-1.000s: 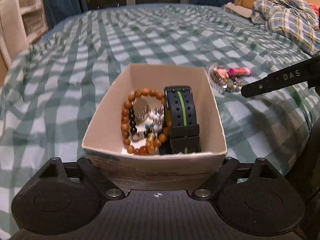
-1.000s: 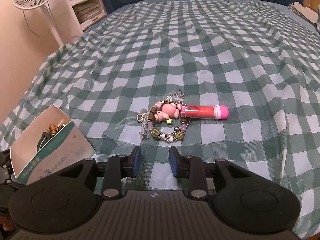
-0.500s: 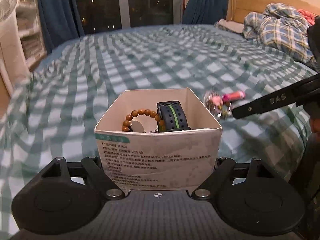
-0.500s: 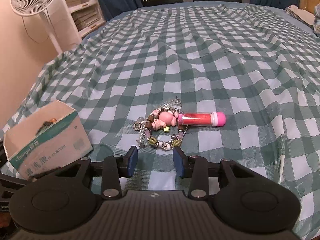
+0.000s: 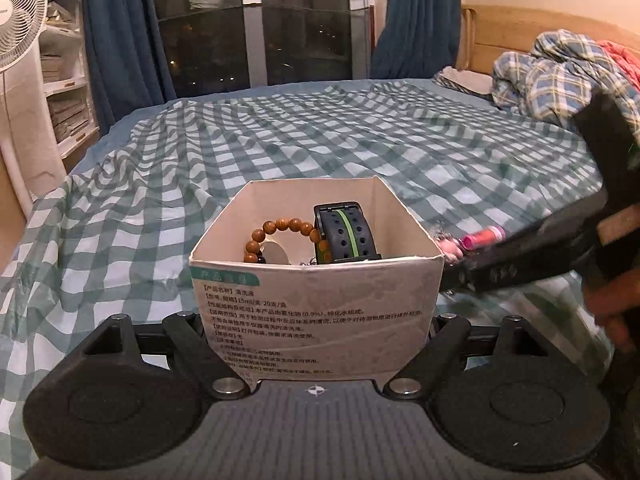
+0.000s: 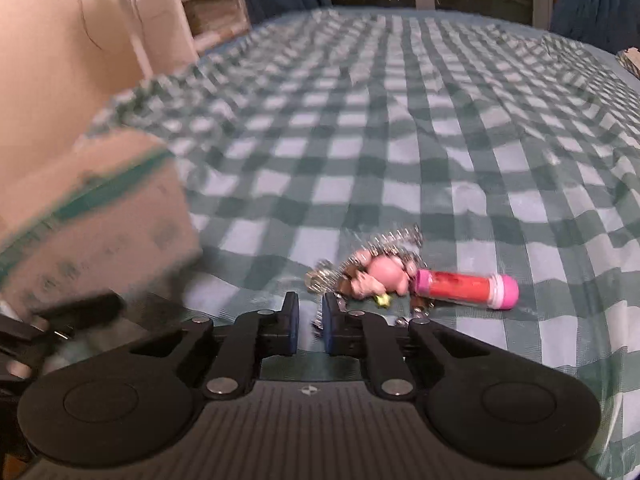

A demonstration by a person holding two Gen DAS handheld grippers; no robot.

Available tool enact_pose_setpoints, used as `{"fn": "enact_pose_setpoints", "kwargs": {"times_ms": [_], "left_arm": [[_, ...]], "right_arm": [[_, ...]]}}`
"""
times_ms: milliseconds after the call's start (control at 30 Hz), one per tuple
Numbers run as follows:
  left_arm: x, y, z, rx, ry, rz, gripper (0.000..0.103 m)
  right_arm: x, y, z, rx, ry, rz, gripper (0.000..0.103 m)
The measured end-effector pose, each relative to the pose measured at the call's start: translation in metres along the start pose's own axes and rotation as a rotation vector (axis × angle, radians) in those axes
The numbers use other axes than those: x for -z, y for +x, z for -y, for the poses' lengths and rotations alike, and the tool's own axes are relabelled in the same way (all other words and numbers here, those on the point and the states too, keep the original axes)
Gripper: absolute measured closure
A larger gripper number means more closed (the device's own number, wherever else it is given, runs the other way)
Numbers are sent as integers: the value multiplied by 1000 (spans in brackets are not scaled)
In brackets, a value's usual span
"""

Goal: Organize jewelry
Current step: 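Grasp a silver chain from the pile with the right tool and drop it into the box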

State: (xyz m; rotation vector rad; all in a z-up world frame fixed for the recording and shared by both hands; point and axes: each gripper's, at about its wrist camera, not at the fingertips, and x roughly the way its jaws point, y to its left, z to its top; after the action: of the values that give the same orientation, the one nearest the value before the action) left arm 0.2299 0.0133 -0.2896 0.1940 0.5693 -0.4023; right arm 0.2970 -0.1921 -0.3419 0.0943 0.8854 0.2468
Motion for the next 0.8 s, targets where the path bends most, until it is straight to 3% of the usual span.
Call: {"fn": "enact_pose_setpoints", "kwargs": {"times_ms": [200, 333, 467, 800], "left_arm": [[-4, 3, -5, 8, -21, 12, 47], [-7, 3, 0, 24, -10, 26, 47], [-11, -1, 6, 39, 18, 56, 47], [-18, -27, 17, 85, 31, 129, 47]], "right_arm": [[-1, 7, -2, 6, -5, -4, 0], [-7, -9, 6, -42, 74, 26, 0], [-26, -51, 7, -83, 144, 85, 0], [-91, -196, -57, -163, 68, 305, 0]]}}
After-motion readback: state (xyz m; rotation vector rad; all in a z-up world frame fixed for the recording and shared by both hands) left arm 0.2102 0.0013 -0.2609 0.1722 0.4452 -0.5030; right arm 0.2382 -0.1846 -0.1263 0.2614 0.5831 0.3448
